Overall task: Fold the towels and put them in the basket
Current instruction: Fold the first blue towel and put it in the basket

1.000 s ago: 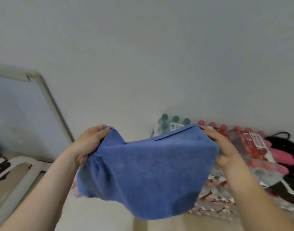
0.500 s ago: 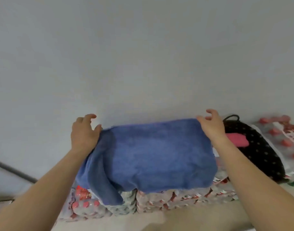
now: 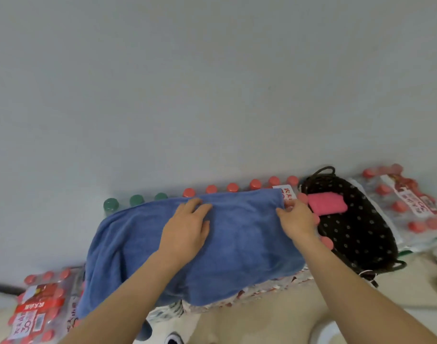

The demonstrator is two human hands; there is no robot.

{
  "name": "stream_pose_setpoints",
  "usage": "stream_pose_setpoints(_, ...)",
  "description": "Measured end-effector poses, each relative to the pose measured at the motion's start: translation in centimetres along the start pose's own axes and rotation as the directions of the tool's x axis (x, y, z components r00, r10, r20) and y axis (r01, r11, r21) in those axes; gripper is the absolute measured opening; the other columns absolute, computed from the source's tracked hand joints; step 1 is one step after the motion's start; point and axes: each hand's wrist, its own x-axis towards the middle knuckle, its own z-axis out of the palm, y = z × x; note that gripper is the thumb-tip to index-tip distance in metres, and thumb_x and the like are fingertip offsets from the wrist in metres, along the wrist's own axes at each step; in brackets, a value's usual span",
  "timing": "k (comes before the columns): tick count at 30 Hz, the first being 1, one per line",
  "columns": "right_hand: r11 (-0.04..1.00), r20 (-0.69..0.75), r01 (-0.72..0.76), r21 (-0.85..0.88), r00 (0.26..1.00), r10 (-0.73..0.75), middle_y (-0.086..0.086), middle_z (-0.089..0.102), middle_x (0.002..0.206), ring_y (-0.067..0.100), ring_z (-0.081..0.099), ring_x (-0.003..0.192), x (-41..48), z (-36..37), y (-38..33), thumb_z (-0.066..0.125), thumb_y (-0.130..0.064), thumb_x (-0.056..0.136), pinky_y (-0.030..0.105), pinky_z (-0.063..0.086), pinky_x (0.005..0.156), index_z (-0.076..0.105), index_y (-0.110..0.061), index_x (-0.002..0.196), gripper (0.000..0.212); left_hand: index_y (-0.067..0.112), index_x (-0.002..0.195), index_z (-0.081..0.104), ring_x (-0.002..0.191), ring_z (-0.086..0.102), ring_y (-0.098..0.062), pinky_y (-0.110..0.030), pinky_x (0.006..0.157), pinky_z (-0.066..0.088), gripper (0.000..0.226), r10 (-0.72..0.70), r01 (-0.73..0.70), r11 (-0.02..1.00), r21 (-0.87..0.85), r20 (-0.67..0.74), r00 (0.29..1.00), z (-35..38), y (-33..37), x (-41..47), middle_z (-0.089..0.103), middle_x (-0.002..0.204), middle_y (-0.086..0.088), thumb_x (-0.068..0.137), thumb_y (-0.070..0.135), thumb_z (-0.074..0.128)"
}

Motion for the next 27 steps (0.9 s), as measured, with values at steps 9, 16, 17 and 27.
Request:
stream_pose_setpoints(9,0.999,0.096,0.039,-0.005,0.995,-0.038,-0.001,0.053,0.063,0.012,0.046,0.056,1.9,-0.1,-0.3,0.052,-0.017,0.091,0.026,0.034,0.048,0.051,-0.016,0.066,0.026,0.02,0.121,0.054,0.099,0.059,-0.028,-0.044,0.078,0.052,0.034,-0.218,0.228,0.972,-0.056,0.14,0.966,0.6,-0.3,5.8,0.049,0.117,-0.004,0.089,0.03,0.056)
stream_pose_setpoints(16,0.966,0.019,0.255,0.04,0.967,-0.256,0.009,0.062,0.08,0.03,0.057,0.074,5.3,-1.2,1.8,0.043,-0.019,0.097,0.038,0.042,0.064,0.047,-0.014,0.092,0.008,0.018,0.085,0.052,0.08,0.059,-0.027,-0.04,0.068,0.047,0.014,-0.34,0.34,0.94,-0.039,-0.009,0.94,1.3,1.5,7.3,0.059,0.086,-0.001,0.094,0.029,0.053)
stream_pose_setpoints(17,0.964,0.011,0.258,0.057,0.966,-0.259,0.014,0.063,0.085,0.034,0.059,0.079,6.1,-1.8,2.4,0.043,-0.019,0.097,0.04,0.044,0.068,0.046,-0.014,0.094,0.007,0.018,0.086,0.052,0.077,0.058,-0.027,-0.04,0.066,0.046,0.014,-0.343,0.34,0.938,-0.06,-0.044,0.938,1.2,2.2,7.6,0.06,0.084,-0.001,0.094,0.029,0.052)
stream_pose_setpoints(27,0.927,0.121,0.306,-0.216,0.951,-0.286,0.014,0.066,0.091,0.036,0.062,0.085,12.7,-4.0,4.4,0.035,-0.029,0.101,0.04,0.045,0.064,0.044,-0.012,0.099,0.019,0.015,0.091,0.066,0.085,0.06,-0.024,-0.033,0.073,0.043,0.006,-0.277,0.272,0.961,-0.054,-0.145,0.95,4.4,6.5,10.6,0.067,0.091,-0.002,0.088,0.017,0.062)
